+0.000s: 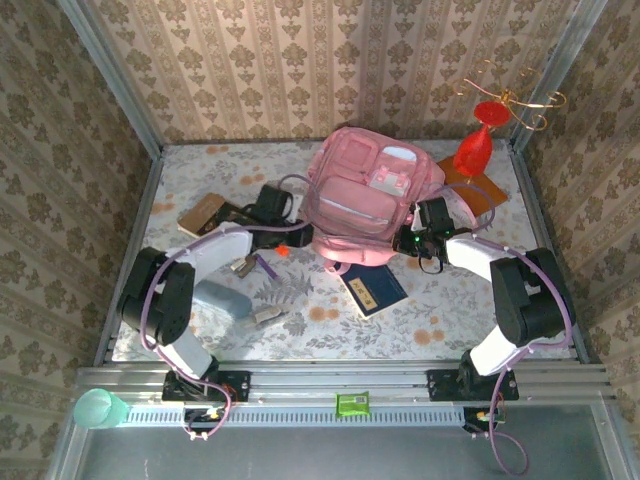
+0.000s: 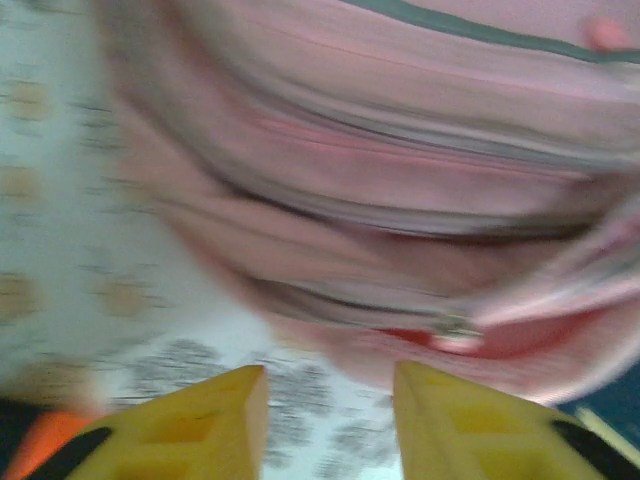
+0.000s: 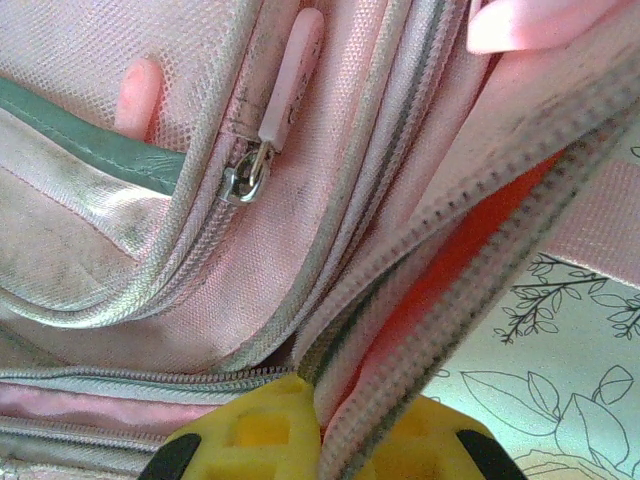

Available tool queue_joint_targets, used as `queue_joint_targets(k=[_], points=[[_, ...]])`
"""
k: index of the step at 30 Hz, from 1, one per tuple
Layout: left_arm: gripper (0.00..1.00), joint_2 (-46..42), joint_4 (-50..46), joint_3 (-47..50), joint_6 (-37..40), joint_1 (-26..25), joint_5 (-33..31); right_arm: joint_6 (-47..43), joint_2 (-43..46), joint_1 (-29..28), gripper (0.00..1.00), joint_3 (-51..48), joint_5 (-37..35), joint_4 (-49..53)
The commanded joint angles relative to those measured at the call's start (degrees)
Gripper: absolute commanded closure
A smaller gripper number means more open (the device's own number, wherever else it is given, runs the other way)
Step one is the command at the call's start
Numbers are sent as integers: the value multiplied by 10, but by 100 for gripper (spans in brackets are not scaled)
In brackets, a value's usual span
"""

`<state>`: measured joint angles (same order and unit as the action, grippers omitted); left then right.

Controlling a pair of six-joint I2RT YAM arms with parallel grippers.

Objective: Pack the student bag

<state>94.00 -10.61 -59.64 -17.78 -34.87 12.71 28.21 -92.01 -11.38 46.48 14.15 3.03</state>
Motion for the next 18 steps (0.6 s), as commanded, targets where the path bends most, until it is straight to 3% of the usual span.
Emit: queue_joint_targets(k=[1, 18], points=[[57, -7, -3, -12, -34, -18, 0, -15, -10, 3, 100, 13, 6, -6], [60, 110, -50, -103, -26, -42, -48, -8, -25, 3, 100, 12, 18, -18]])
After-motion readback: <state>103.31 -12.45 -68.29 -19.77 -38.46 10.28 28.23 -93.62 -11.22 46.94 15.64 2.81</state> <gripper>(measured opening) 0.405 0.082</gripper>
